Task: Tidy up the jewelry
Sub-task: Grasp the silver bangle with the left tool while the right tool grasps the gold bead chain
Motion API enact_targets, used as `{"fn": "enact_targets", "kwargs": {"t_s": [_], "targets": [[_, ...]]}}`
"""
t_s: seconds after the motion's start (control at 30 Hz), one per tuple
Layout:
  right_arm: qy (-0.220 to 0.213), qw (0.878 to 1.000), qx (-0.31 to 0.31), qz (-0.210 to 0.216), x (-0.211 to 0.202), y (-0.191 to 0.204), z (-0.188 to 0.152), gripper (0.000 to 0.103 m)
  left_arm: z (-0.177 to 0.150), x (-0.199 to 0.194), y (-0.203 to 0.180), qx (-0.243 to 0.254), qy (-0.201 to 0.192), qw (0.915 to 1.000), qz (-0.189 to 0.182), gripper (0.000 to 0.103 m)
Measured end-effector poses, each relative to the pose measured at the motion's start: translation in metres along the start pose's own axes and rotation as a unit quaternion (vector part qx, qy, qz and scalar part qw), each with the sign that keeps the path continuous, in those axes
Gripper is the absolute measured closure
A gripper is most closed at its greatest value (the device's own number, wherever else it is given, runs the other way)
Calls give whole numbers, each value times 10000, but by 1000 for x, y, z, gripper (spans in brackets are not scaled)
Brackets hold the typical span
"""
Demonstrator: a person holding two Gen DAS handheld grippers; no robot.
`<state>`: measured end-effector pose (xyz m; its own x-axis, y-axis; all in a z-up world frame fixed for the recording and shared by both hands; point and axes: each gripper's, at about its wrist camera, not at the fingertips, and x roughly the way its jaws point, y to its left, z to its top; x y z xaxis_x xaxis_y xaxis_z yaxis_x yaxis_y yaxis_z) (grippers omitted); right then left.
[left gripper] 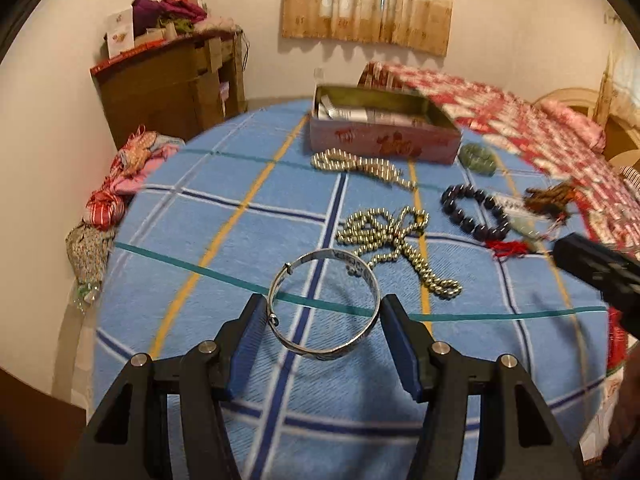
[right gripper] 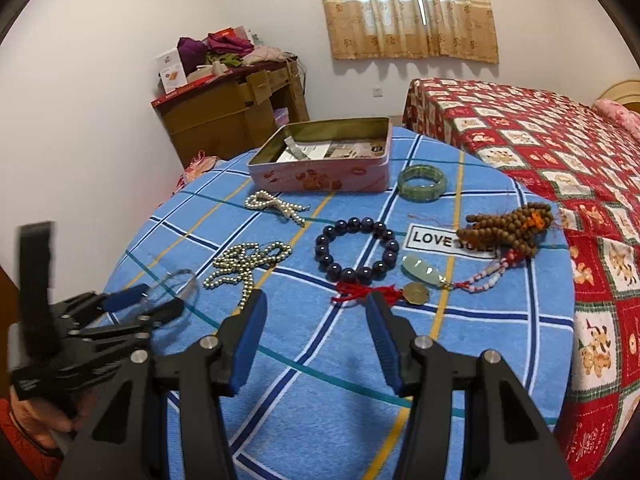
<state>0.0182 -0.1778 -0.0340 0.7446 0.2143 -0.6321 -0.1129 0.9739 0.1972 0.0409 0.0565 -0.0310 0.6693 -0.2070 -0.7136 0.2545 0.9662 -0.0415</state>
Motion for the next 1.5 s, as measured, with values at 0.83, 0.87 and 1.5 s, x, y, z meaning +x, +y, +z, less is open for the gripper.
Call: {"fn": "enact_targets", "kwargs": {"t_s": [0.83,0.87,1.5], "targets": [[1080,9869,-1166,270,124,67,29,90,8,28,58,-702,16,9973,-212,56],[1100,9869,-1149,278,124,66,28,90,6,31,61,-821,44,9963,-242,56],[9,9930,-43,1184,27,36,57,90,12,25,4,422,469,9978,-225,43]]}}
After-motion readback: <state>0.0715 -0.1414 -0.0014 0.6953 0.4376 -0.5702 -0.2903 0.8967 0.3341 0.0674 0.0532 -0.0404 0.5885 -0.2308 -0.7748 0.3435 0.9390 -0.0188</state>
